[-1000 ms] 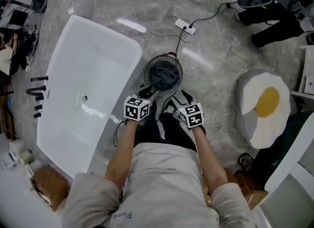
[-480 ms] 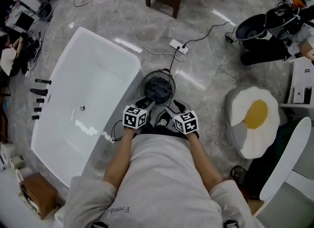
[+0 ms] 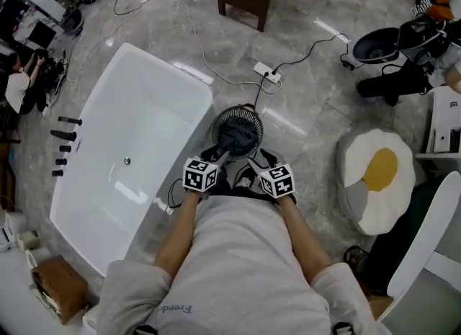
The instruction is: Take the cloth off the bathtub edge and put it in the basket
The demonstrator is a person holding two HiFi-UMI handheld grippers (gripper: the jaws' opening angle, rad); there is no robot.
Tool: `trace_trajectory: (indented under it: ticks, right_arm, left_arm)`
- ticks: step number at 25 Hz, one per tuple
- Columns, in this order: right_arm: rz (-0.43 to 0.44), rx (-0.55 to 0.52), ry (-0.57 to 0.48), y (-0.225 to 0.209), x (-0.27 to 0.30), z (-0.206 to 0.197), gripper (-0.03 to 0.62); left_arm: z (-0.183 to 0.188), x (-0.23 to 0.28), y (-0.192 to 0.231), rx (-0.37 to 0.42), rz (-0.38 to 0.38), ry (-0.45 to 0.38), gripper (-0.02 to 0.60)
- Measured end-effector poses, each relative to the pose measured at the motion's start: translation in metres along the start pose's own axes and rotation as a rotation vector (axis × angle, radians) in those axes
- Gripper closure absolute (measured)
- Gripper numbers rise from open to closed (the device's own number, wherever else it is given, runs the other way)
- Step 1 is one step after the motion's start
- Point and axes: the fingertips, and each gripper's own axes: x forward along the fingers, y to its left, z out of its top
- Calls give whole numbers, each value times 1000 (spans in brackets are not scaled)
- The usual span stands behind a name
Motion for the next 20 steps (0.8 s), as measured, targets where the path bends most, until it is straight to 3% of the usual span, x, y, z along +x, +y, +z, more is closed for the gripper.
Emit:
trace_trajectory:
  ticks: [6,16,20]
  right_arm:
    - [-30,16,-2,-1,-4,-9,393]
    - [-53,20,-12,-10,-9,-11,408]
    - [-53,24,-22,-10,-12,-9,439]
  left_arm:
    - [4,-5,0,-13,19,-40,366]
    - [5,-4,-4,-2,24,-49,523]
    - [6,-5,-4,-4,22,-52,523]
